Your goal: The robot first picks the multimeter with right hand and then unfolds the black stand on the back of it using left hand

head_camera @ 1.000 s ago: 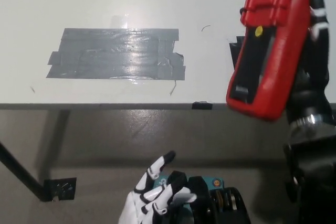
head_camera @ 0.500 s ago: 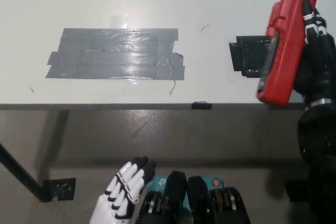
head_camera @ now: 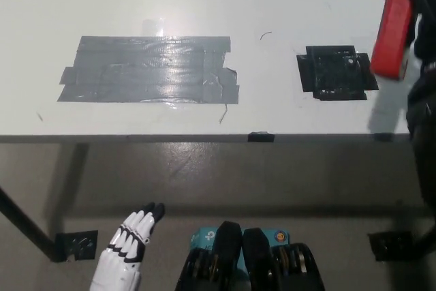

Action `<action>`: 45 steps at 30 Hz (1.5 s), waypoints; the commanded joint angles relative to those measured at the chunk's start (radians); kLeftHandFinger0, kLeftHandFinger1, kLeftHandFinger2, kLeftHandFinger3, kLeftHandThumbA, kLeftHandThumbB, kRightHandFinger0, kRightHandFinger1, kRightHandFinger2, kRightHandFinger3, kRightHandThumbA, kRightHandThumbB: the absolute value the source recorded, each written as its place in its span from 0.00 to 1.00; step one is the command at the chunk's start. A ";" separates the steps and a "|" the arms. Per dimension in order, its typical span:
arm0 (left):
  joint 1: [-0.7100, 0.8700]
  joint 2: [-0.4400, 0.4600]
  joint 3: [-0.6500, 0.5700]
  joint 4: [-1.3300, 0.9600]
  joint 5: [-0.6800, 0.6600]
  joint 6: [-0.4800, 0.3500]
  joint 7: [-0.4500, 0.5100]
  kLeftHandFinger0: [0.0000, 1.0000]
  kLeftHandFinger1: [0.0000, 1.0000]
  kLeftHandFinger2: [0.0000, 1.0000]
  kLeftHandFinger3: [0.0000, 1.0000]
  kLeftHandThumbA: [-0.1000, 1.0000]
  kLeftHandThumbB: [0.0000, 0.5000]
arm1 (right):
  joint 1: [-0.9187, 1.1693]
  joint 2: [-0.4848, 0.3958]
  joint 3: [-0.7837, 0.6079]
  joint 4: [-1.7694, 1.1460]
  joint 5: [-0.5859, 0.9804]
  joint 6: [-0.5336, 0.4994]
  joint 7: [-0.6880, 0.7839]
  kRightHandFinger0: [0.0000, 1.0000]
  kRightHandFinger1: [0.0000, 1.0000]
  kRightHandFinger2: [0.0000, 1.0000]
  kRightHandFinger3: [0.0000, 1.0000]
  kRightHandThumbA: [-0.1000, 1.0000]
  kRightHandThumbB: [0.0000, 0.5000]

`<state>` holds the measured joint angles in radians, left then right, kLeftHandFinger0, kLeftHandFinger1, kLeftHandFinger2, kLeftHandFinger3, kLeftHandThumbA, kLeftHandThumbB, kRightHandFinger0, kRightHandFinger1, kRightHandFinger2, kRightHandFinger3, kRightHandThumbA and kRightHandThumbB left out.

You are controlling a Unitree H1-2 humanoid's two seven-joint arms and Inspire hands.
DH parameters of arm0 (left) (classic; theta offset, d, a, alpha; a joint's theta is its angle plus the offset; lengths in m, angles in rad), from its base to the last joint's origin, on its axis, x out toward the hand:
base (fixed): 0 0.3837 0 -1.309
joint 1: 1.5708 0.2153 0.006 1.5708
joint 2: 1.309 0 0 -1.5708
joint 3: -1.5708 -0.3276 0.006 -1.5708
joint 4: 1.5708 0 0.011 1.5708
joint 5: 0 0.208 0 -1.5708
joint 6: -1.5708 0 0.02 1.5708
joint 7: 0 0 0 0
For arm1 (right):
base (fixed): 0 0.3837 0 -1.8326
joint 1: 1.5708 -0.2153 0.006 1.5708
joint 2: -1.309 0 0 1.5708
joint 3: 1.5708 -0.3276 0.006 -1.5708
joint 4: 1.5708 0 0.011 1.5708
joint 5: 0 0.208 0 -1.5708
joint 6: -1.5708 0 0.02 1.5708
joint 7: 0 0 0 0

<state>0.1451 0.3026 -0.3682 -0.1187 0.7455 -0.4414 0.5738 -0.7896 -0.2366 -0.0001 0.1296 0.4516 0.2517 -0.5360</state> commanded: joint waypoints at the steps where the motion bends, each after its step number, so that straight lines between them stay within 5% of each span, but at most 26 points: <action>1: -0.023 0.019 0.028 0.033 -0.110 -0.029 0.021 1.00 1.00 1.00 1.00 1.00 0.42 | -0.188 -0.037 0.080 0.067 -0.330 -0.199 0.029 0.41 0.19 0.68 0.73 0.00 0.24; 2: -0.024 0.017 0.037 0.032 -0.126 -0.029 0.020 1.00 1.00 1.00 1.00 1.00 0.43 | -0.196 -0.041 0.106 0.083 -0.369 -0.155 0.011 0.44 0.17 0.66 0.74 0.00 0.27; 3: -0.027 0.017 0.045 0.032 -0.147 -0.029 0.018 1.00 1.00 1.00 1.00 1.00 0.43 | -0.202 -0.039 0.121 0.098 -0.383 -0.152 0.016 0.06 0.07 0.61 0.75 0.00 0.26; 4: -0.031 0.017 0.050 0.035 -0.183 -0.029 0.012 1.00 1.00 1.00 1.00 1.00 0.43 | -0.207 -0.037 0.139 0.138 -0.402 -0.204 0.030 0.00 0.07 0.64 0.79 0.00 0.28; 12: -0.047 0.012 0.069 0.081 -0.180 -0.029 0.026 1.00 1.00 1.00 1.00 1.00 0.41 | -0.281 -0.010 0.189 0.396 -0.435 -0.272 0.034 0.01 0.30 0.77 0.83 0.00 0.30; 15: -0.048 0.014 0.072 0.087 -0.183 -0.029 0.031 1.00 1.00 1.00 1.00 1.00 0.40 | -0.327 -0.015 0.234 0.525 -0.473 -0.249 0.051 0.28 0.35 0.80 0.89 0.00 0.37; 16: -0.047 0.015 0.072 0.087 -0.184 -0.029 0.032 1.00 1.00 1.00 1.00 1.00 0.39 | -0.335 -0.016 0.243 0.558 -0.481 -0.259 0.056 0.23 0.27 0.76 0.91 0.00 0.37; 17: -0.046 0.015 0.072 0.085 -0.187 -0.029 0.030 1.00 1.00 1.00 1.00 1.00 0.39 | -0.342 -0.016 0.244 0.588 -0.474 -0.284 0.073 0.06 0.21 0.77 0.92 0.00 0.35; 18: -0.044 0.015 0.072 0.082 -0.188 -0.029 0.030 1.00 1.00 1.00 1.00 1.00 0.39 | -0.352 -0.018 0.252 0.627 -0.472 -0.307 0.096 0.00 0.19 0.83 0.92 0.00 0.34; 22: -0.039 0.014 0.079 0.081 -0.196 -0.029 0.029 1.00 1.00 1.00 1.00 1.00 0.38 | -0.387 -0.035 0.291 0.727 -0.520 -0.339 0.106 0.00 0.42 0.88 0.97 0.00 0.31; 30: -0.041 0.013 0.085 0.073 -0.210 -0.029 0.025 1.00 1.00 1.00 1.00 1.00 0.37 | -0.418 -0.054 0.327 0.809 -0.588 -0.395 0.118 0.06 0.55 0.90 0.98 0.00 0.33; 33: -0.040 0.013 0.088 0.067 -0.220 -0.029 0.019 1.00 1.00 1.00 1.00 1.00 0.37 | -0.409 -0.049 0.333 0.827 -0.616 -0.409 0.111 0.00 0.42 0.85 0.83 0.00 0.37; 34: -0.040 0.013 0.088 0.066 -0.220 -0.029 0.019 1.00 1.00 1.00 1.00 1.00 0.38 | -0.409 -0.048 0.330 0.833 -0.619 -0.415 0.112 0.03 0.40 0.76 0.70 0.00 0.50; 36: -0.043 0.017 0.089 0.061 -0.235 -0.029 0.012 1.00 1.00 1.00 1.00 1.00 0.38 | -0.404 -0.048 0.335 0.864 -0.634 -0.435 0.125 0.00 0.37 0.74 0.66 0.00 0.45; 38: -0.042 0.016 0.094 0.059 -0.226 -0.029 0.016 1.00 1.00 1.00 1.00 1.00 0.38 | -0.398 -0.049 0.350 0.895 -0.662 -0.443 0.125 0.00 0.40 0.86 0.77 0.00 0.39; 45: -0.052 0.016 0.109 0.053 -0.234 -0.029 0.004 1.00 1.00 1.00 1.00 1.00 0.38 | -0.392 -0.038 0.372 1.023 -0.705 -0.506 0.114 0.00 0.48 0.90 0.96 0.00 0.31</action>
<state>0.1022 0.3027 -0.2704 -0.0330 0.5248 -0.4433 0.5743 -1.1052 -0.2594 0.3640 1.1352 -0.1819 -0.1438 -0.4126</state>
